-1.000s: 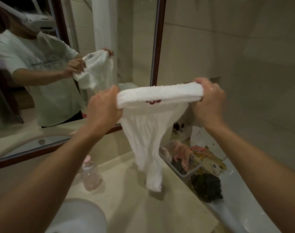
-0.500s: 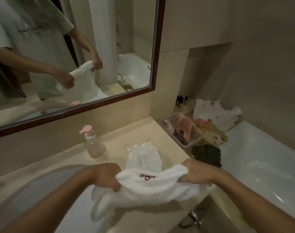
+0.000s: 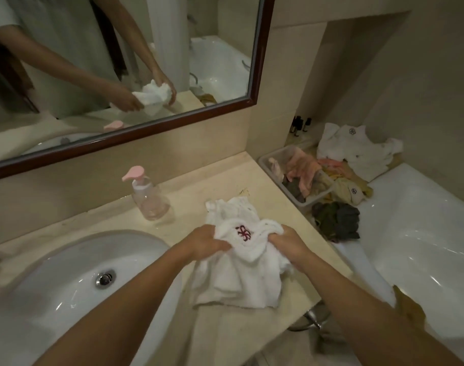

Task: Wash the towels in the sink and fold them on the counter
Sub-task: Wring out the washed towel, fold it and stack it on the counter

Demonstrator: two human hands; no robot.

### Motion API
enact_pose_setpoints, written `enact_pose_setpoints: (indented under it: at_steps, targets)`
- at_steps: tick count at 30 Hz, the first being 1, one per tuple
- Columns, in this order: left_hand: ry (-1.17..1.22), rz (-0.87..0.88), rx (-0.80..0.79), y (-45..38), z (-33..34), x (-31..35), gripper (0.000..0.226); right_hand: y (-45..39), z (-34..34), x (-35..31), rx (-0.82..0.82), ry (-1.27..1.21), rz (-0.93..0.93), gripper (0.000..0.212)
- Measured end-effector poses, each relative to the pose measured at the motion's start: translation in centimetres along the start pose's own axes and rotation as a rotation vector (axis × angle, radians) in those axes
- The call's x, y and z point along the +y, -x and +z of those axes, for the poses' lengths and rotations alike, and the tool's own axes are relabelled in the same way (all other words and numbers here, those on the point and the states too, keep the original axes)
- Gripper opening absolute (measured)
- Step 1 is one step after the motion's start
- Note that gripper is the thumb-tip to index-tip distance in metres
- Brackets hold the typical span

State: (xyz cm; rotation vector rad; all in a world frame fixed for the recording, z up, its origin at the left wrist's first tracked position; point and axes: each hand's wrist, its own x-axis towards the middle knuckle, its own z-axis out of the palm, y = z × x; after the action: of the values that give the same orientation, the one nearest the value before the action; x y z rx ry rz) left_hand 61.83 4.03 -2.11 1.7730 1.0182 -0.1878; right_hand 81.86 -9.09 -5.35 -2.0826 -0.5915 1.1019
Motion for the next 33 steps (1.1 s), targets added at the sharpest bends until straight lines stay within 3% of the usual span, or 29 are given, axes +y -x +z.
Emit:
enact_pose_setpoints:
  at_steps: [5,7,10,12,14,16,18,20,25,27,29,30,33]
  targets:
    - [-0.283,-0.033,-0.011,-5.4,-0.8,1.2,0.083,-5.4,-0.3,0.2,0.149,0.503,0.009,0.026]
    - [-0.37,-0.028,-0.015,-5.9,-1.8,0.7,0.082,-6.3,-1.2,0.8,0.143,0.715,0.074,0.033]
    - [-0.495,-0.021,0.041,-5.6,-3.4,-0.8,0.067,-6.5,-1.9,1.1,-0.003,0.994,0.149,0.05]
    - [-0.462,-0.001,0.124,-5.4,-3.7,-1.7,0.06,-6.1,-1.5,0.1,-0.096,1.098,0.007,0.073]
    - [-0.173,0.092,0.138,-5.5,-3.4,-2.1,0.049,-5.5,0.3,-2.2,-0.2,0.903,-0.308,0.093]
    - [0.205,0.17,0.048,-5.3,-2.9,-1.8,0.041,-4.8,2.7,-5.0,-0.346,0.581,-0.497,0.09]
    - [0.468,0.159,0.009,-5.5,-2.6,-1.6,0.042,-4.6,4.7,-6.7,-0.431,0.397,-0.499,0.079]
    - [0.593,0.066,0.128,-6.1,-2.1,-1.5,0.034,-5.3,5.9,-7.1,-0.396,0.276,-0.397,0.067]
    - [0.685,-0.177,0.634,-8.7,-0.2,-2.2,0.044,-8.1,6.9,-5.6,-0.277,0.26,-0.43,0.028]
    - [0.422,-0.195,0.74,-9.9,-0.3,-3.0,0.034,-8.5,6.3,-4.9,-0.233,0.224,-0.432,0.031]
    - [0.079,-0.176,0.651,-11.2,-0.5,-3.5,0.028,-8.5,5.6,-4.3,-0.275,0.233,-0.437,0.035]
    - [0.038,-0.186,0.584,-12.0,-0.7,-3.6,0.027,-8.6,5.5,-4.2,-0.311,0.234,-0.444,0.033]
    - [0.242,-0.24,0.512,-13.6,-1.5,-3.2,0.024,-9.2,5.6,-4.0,-0.384,0.216,-0.485,0.025]
